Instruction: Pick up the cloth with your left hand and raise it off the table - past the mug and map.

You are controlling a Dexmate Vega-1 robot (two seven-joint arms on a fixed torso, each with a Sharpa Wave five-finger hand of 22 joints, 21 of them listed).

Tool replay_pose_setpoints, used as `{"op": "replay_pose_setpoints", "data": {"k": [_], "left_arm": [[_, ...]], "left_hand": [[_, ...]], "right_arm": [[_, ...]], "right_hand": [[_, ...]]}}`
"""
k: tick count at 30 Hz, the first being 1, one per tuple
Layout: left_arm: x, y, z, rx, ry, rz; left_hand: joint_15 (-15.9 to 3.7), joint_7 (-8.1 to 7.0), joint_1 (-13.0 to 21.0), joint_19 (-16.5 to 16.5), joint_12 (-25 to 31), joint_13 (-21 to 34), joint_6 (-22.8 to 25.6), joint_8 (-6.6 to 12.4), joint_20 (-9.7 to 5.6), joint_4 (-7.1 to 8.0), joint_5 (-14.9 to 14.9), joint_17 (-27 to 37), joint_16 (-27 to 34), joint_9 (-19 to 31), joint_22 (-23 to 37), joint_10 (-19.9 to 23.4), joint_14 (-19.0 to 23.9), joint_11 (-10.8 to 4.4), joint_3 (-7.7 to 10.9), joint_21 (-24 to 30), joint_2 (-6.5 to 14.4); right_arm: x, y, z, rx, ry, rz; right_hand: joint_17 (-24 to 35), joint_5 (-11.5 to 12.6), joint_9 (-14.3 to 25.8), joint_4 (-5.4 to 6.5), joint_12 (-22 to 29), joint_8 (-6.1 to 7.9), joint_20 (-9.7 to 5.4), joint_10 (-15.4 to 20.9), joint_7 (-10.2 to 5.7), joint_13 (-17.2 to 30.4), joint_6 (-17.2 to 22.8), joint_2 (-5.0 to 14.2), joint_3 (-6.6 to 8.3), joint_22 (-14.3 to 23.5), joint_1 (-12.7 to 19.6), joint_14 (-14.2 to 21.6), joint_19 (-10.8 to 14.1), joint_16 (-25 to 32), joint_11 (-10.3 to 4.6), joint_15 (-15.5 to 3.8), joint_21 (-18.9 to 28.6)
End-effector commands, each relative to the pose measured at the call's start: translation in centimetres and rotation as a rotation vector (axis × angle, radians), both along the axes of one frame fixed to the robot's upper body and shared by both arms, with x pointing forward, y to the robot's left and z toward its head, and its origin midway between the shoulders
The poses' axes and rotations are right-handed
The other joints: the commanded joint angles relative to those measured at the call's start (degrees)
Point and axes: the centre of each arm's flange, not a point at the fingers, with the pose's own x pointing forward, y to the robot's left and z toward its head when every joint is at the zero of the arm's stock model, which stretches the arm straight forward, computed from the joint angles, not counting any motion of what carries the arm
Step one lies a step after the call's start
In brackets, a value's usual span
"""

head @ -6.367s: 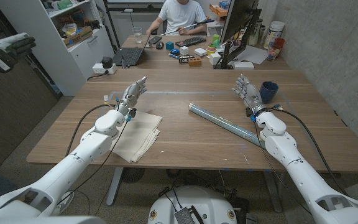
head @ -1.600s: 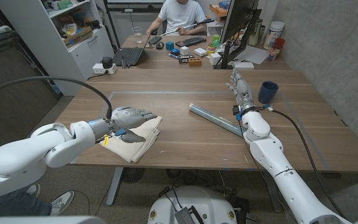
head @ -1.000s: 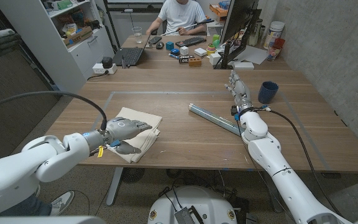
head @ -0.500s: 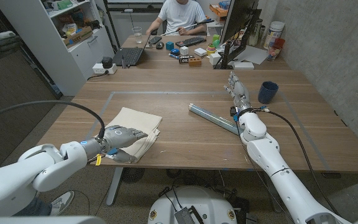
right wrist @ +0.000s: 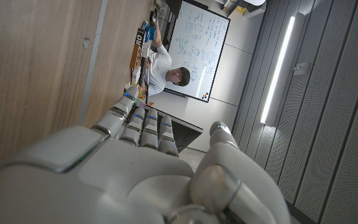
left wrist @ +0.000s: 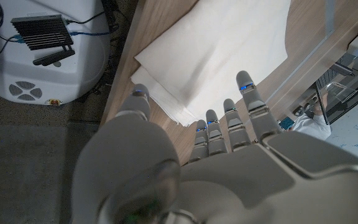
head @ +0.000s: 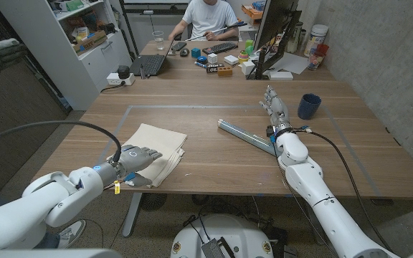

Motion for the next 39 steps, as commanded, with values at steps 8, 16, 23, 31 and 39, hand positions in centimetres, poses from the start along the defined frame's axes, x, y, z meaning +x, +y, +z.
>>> {"op": "replay_pose_setpoints", "data": {"k": [8,16,23,31,39], "left_arm": [[0.4,0.0,-1.1,-0.089,0.006,0.003],[0.4,-0.4,-1.5,-0.133,-0.020,-0.024],[0.7,-0.4,-2.3,-0.154,0.001,-0.008],[0.7,0.2,-2.0,-0.197,-0.017,0.027],[0.7,0.4,-2.3,-0.200,-0.003,0.041]], "left_hand": [[0.45,0.22,-0.9,-0.3,0.3,0.4,0.8,0.30,-0.21,0.03,0.3,0.1,-0.1,0.2,0.2,0.2,0.3,0.43,-0.34,-0.4,0.2],[0.39,0.18,-1.1,-0.3,0.5,0.6,0.8,0.28,-0.22,0.04,0.3,0.1,-0.1,0.2,0.2,0.6,0.4,0.23,-0.49,-0.6,0.3],[0.34,0.03,-1.4,-0.4,0.5,0.8,1.0,0.30,-0.21,0.10,0.2,0.1,0.0,0.2,0.2,0.8,0.5,0.07,-0.66,-0.8,0.4],[0.33,-0.10,-1.4,-0.4,0.5,1.0,1.2,0.34,-0.22,0.02,0.2,0.1,0.0,0.1,0.2,0.8,0.6,0.09,-0.76,-1.0,0.5],[0.41,0.03,-1.5,-0.5,0.5,1.2,1.6,0.43,-0.21,-0.09,0.2,0.1,0.0,0.1,0.3,0.7,0.6,0.23,-0.85,-1.2,0.6]], "right_arm": [[-0.2,-0.5,-0.1,-0.002,-0.020,0.013],[-0.1,-0.7,-0.4,-0.001,-0.021,0.019],[0.0,-0.9,-0.9,0.000,-0.014,0.019],[0.0,-1.0,-1.2,0.004,-0.013,0.021],[0.2,-1.2,-1.6,0.011,-0.014,0.036]], "right_hand": [[0.3,0.1,0.2,0.09,-0.1,-0.21,0.30,0.5,-0.17,0.3,0.8,-0.65,-0.06,0.1,-0.1,0.5,0.2,0.0,-0.28,-0.07,0.1],[0.3,0.1,0.2,0.06,-0.1,-0.19,0.31,0.7,-0.29,0.3,0.9,-0.72,-0.10,0.1,-0.2,0.7,0.3,0.1,-0.38,-0.06,0.2],[0.3,0.1,0.2,0.03,0.0,-0.19,0.32,0.8,-0.33,0.3,1.0,-0.79,-0.13,0.1,-0.2,0.8,0.4,0.1,-0.39,-0.03,0.2],[0.3,0.1,0.2,0.02,0.0,-0.19,0.32,1.0,-0.35,0.3,1.1,-0.80,-0.13,0.1,-0.3,1.0,0.4,0.1,-0.39,-0.11,0.2],[0.3,0.1,0.2,0.01,-0.1,-0.21,0.32,1.0,-0.44,0.3,1.2,-0.84,-0.16,0.2,-0.4,1.1,0.5,0.1,-0.55,-0.02,0.2]]}}
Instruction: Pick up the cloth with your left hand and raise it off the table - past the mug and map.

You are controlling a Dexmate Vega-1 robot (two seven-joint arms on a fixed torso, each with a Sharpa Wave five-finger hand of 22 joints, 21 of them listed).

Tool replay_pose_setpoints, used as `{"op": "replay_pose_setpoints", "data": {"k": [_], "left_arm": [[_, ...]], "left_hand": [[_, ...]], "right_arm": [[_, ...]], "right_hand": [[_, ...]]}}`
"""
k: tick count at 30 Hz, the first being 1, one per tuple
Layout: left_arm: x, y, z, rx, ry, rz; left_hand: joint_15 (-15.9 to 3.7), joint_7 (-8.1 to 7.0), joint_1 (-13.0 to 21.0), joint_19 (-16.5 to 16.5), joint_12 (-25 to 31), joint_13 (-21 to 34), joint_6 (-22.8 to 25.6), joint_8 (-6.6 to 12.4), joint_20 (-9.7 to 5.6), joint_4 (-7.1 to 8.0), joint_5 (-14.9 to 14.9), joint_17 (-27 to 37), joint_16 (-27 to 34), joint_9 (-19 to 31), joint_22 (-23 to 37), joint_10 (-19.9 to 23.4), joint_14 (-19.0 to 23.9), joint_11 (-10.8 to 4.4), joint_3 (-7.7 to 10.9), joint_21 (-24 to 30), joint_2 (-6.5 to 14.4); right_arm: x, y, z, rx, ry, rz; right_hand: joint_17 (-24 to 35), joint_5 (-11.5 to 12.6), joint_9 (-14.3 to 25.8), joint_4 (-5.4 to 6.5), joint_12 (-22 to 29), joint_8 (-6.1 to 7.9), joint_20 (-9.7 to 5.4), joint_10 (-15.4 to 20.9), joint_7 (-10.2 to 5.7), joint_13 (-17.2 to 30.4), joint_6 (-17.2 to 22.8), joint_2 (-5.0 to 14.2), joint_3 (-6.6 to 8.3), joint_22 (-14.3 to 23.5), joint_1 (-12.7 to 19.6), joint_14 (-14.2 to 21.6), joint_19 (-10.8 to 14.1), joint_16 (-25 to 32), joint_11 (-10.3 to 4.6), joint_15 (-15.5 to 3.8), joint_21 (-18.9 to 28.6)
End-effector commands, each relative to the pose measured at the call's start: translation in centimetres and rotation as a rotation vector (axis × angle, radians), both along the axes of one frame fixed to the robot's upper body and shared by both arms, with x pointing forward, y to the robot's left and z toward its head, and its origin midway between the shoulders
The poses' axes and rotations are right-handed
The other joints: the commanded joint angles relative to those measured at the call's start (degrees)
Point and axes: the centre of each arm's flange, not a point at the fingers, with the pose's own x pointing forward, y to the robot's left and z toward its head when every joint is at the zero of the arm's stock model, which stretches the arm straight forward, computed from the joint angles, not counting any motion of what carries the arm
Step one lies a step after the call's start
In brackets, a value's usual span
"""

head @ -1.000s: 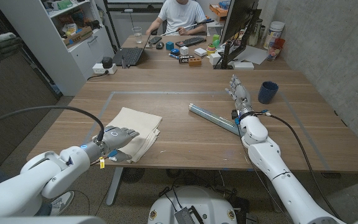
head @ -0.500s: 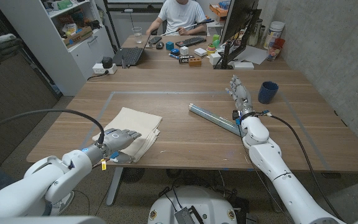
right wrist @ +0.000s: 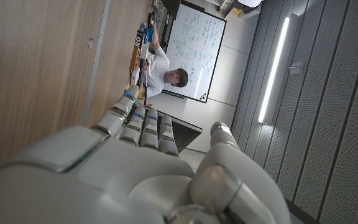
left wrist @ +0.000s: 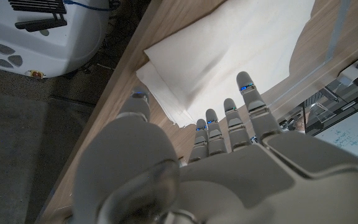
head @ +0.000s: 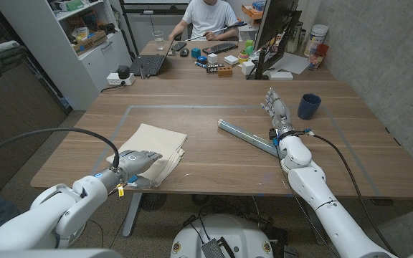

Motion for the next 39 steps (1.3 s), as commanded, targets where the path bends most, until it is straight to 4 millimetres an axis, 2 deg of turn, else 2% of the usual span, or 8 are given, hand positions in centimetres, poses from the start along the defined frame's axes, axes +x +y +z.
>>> {"op": "replay_pose_setpoints", "data": {"k": [1,5,14,31,39], "left_arm": [[0.0,0.3,-0.3,-0.027,0.003,0.024],[0.0,-0.1,-0.1,-0.020,-0.008,0.018],[1.3,-0.2,-1.2,-0.022,0.039,0.027],[1.6,-0.3,-2.3,-0.054,0.072,0.034],[1.4,0.9,-2.2,-0.077,0.073,0.071]], "left_hand": [[0.15,0.12,-0.3,-0.3,0.4,0.2,0.5,0.43,0.00,0.03,0.2,0.0,0.0,0.1,0.1,0.2,0.3,0.13,-0.20,-0.4,0.2],[0.15,0.05,-0.3,-0.3,0.4,0.3,0.6,0.46,0.00,-0.02,0.3,0.0,0.0,0.1,0.1,0.3,0.3,0.15,-0.23,-0.5,0.2],[0.27,-0.04,-0.5,-0.5,0.5,0.5,0.8,0.46,0.01,-0.11,0.2,0.0,-0.1,0.1,0.1,0.5,0.2,-0.06,-0.39,-0.8,0.2],[0.16,-0.22,-0.5,-0.7,0.6,0.8,1.3,0.53,0.01,-0.27,0.3,0.0,-0.1,0.1,0.1,0.7,0.3,-0.20,-0.50,-1.3,0.6],[0.16,-0.23,-0.5,-0.8,0.6,1.0,1.6,0.58,0.01,-0.39,0.3,0.0,-0.1,0.1,0.1,0.8,0.3,-0.25,-0.57,-1.5,0.7]], "right_arm": [[0.2,-0.3,-0.7,0.010,0.000,0.015],[0.2,-0.3,-0.7,0.010,-0.007,0.020],[0.3,-0.6,-1.3,0.017,0.001,0.018],[0.3,-0.6,-1.4,0.014,-0.006,0.032],[0.4,-0.7,-1.8,0.018,0.000,0.029]], "right_hand": [[0.1,0.1,0.2,0.01,-0.1,-0.20,0.00,0.4,-0.26,0.3,0.6,-0.55,-0.17,0.2,-0.1,0.5,0.2,0.1,0.07,0.04,0.2],[0.1,0.1,0.2,0.00,0.0,-0.17,0.04,0.6,-0.29,0.3,0.7,-0.57,-0.18,0.2,-0.1,0.5,0.2,0.1,-0.02,-0.02,0.2],[0.1,0.2,0.2,-0.01,0.0,-0.11,0.00,0.8,-0.22,0.3,1.1,-0.63,-0.23,0.2,-0.2,0.8,0.4,0.2,0.10,-0.17,0.3],[0.1,0.2,0.2,-0.06,0.2,-0.01,0.07,1.5,-0.44,0.3,1.6,-0.74,-0.28,0.2,-0.3,1.4,0.7,0.3,0.13,-0.22,0.3],[0.1,0.2,0.2,-0.07,0.1,-0.03,0.14,1.6,-0.51,0.3,1.7,-0.78,-0.31,0.2,-0.4,1.5,0.7,0.3,0.03,-0.26,0.3]]}}
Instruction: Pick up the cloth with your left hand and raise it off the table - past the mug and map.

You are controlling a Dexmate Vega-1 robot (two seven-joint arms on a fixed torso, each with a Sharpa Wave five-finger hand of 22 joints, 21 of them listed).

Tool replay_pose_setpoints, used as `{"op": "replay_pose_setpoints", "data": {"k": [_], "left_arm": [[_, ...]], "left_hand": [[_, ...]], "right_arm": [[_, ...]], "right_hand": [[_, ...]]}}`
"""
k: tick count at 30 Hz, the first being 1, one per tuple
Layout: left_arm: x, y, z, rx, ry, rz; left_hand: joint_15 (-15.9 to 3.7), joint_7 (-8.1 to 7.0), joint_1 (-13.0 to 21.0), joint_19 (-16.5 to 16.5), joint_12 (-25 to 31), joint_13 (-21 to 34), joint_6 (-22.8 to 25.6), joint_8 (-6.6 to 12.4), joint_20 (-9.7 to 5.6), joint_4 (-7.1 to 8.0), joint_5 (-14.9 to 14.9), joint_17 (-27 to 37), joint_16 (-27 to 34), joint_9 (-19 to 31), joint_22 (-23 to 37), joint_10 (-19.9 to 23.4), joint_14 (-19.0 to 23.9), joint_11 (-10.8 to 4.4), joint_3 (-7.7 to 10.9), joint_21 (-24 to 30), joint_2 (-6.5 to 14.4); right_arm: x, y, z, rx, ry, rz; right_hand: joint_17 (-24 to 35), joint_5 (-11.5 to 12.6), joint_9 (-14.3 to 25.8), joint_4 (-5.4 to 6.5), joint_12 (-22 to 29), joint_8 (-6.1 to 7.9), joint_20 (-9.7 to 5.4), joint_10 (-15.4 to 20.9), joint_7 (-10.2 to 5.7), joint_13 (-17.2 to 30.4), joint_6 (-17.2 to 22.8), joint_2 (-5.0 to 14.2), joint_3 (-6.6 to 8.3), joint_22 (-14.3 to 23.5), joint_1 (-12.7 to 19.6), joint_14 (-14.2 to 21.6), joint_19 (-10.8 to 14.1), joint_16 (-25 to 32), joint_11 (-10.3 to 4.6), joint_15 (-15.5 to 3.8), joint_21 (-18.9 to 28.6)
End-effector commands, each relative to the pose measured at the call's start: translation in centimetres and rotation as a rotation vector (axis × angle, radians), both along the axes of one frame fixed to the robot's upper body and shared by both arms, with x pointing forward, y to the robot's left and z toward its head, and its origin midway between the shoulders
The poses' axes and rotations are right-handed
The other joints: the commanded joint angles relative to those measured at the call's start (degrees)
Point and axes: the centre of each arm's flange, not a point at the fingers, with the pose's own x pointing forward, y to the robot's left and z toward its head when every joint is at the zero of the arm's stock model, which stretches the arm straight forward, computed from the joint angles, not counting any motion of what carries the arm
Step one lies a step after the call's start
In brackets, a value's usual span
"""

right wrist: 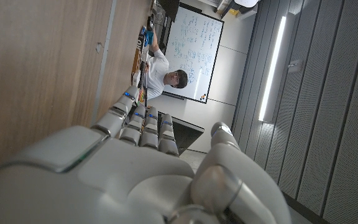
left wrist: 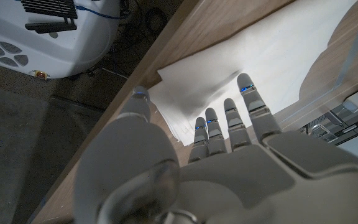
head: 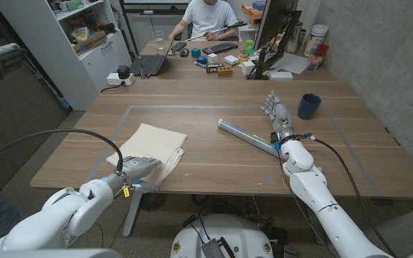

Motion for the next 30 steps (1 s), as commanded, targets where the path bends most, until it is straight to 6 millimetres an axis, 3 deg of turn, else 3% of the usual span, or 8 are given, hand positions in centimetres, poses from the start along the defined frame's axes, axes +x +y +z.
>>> {"op": "replay_pose_setpoints", "data": {"k": [1,15,30], "left_arm": [[-0.13,1.26,-0.18,-0.025,0.008,0.039],[-0.15,1.89,0.36,-0.002,-0.038,0.078],[0.19,1.12,-0.13,0.046,-0.051,0.086]], "left_hand": [[0.19,0.16,-0.3,-0.2,0.1,0.2,0.8,0.57,-0.19,-0.18,0.3,-0.1,0.0,0.1,0.2,0.6,0.4,0.12,-0.35,-0.2,0.5],[0.09,0.15,0.0,-0.2,0.2,0.4,1.3,0.68,-0.19,-0.46,0.3,-0.1,0.0,0.1,0.2,0.8,0.6,-0.01,-0.35,-0.6,0.7],[-0.11,-0.36,0.3,-0.1,0.3,0.8,2.0,0.81,-0.19,-0.77,0.3,-0.1,0.1,0.1,0.2,1.1,0.8,-0.39,-0.27,-0.9,1.3]], "right_arm": [[0.12,-0.13,-0.47,0.002,0.008,-0.001],[0.18,-0.37,-0.57,0.014,-0.005,0.007],[0.58,-0.44,-0.73,0.031,-0.017,0.019]], "right_hand": [[0.1,0.2,0.2,-0.07,0.1,-0.03,-0.13,0.6,0.10,0.3,0.5,-0.48,-0.31,0.2,-0.1,0.5,0.4,0.3,-0.05,0.05,0.3],[0.1,0.2,0.2,-0.07,0.1,-0.05,-0.11,0.7,0.03,0.3,0.6,-0.52,-0.34,0.2,-0.2,0.6,0.5,0.3,0.02,0.00,0.3],[0.1,0.3,0.2,-0.10,0.1,0.03,-0.06,0.9,-0.08,0.3,1.0,-0.59,-0.39,0.2,-0.3,0.9,0.6,0.3,-0.03,-0.04,0.3]]}}
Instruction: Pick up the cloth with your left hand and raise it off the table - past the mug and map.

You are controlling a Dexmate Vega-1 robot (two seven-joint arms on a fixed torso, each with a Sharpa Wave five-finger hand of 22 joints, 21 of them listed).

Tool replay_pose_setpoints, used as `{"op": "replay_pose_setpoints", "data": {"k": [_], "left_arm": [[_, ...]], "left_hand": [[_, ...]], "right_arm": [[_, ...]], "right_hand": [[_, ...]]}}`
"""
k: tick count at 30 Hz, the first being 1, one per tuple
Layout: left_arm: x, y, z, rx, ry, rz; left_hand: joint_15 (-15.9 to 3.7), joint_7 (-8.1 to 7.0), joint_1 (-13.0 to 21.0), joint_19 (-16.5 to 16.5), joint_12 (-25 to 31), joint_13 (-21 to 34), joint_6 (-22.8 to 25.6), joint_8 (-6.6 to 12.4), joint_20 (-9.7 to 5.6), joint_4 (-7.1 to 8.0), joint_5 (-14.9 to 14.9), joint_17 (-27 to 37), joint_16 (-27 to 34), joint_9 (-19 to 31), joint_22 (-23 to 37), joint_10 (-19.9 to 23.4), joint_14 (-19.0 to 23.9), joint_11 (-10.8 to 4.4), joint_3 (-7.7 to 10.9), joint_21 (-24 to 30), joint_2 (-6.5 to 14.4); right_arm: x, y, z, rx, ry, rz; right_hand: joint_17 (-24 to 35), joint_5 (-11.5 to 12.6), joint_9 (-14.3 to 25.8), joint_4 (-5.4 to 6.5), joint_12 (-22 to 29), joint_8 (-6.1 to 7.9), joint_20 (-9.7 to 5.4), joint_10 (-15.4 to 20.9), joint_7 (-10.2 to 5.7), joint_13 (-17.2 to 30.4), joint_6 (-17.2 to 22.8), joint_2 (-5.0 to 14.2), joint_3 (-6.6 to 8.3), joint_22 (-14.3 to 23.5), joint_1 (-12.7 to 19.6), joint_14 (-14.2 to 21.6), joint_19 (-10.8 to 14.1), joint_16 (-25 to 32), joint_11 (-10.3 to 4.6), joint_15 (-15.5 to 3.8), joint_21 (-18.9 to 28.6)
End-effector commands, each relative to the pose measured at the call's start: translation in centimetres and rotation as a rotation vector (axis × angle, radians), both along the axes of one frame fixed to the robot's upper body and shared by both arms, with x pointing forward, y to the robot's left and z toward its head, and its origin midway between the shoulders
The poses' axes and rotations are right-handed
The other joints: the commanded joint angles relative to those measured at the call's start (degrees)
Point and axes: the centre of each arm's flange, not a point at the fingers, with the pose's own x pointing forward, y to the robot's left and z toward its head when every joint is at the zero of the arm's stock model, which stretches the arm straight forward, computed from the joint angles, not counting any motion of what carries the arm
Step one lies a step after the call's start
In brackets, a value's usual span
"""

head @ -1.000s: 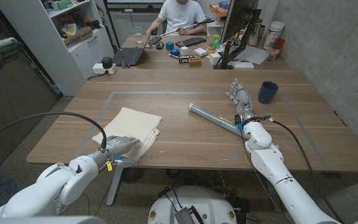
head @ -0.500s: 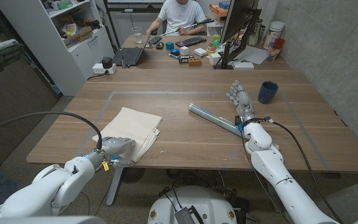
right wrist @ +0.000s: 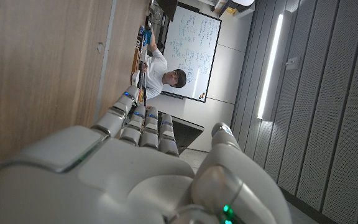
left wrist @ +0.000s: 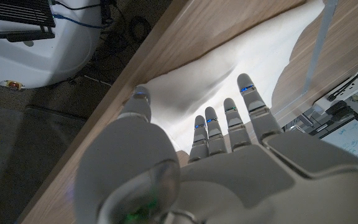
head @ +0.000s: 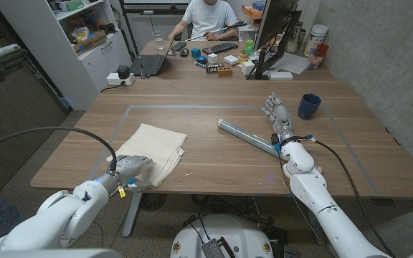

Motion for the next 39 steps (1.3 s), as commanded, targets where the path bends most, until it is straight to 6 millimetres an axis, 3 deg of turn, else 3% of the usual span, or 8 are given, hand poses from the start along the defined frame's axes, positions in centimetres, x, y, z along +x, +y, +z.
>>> {"op": "replay_pose_setpoints", "data": {"k": [1,29,35,39], "left_arm": [[0.3,-0.3,-0.2,0.012,0.000,0.008],[1.4,0.7,-0.7,-0.133,0.020,0.007],[1.7,0.6,-0.6,-0.125,0.030,0.022],[1.7,0.4,-0.6,-0.134,0.026,0.017]], "left_hand": [[0.09,-0.26,0.3,-0.1,0.3,0.2,0.8,0.36,-0.18,-0.13,0.3,0.2,0.1,0.1,0.2,0.5,0.6,-0.23,0.03,-0.1,0.6],[-0.89,-0.52,1.9,2.0,0.7,1.0,3.2,0.92,-0.26,-1.11,0.2,0.4,1.1,0.2,0.4,2.2,2.7,-0.47,0.52,-0.1,2.3],[-1.07,0.30,10.5,10.1,1.3,2.1,5.7,1.41,-0.38,-3.81,0.7,0.8,2.5,0.3,0.5,4.3,5.4,0.42,3.65,2.1,5.7],[-1.41,0.38,13.2,12.1,1.5,2.5,6.9,1.76,-0.34,-3.97,0.8,1.0,3.1,0.5,0.4,5.0,6.6,-0.24,4.18,2.5,5.9]], "right_arm": [[0.4,-0.1,-0.2,0.010,-0.003,0.012],[1.8,0.1,-0.5,0.018,0.016,0.021],[1.9,0.1,-0.3,0.023,0.008,0.025],[1.9,0.1,-0.4,0.028,0.007,0.025]], "right_hand": [[0.1,0.3,0.2,0.14,0.1,0.02,-0.05,0.4,-0.08,0.3,0.4,-0.30,-0.14,0.2,0.0,0.5,0.6,0.3,0.06,-0.03,0.3],[0.2,0.4,0.2,0.11,0.0,-0.06,0.03,0.6,-0.15,0.4,0.7,-0.36,-0.19,0.2,-0.2,0.8,0.9,0.3,-0.04,-0.08,0.3],[0.2,0.4,0.2,0.11,0.0,-0.07,0.05,0.7,-0.18,0.4,0.8,-0.35,-0.19,0.2,-0.3,0.9,0.9,0.3,0.10,-0.19,0.3],[0.2,0.4,0.2,0.10,-0.1,-0.07,0.04,0.7,-0.21,0.4,0.8,-0.35,-0.19,0.2,-0.3,1.0,0.9,0.3,-0.01,-0.18,0.3]]}}
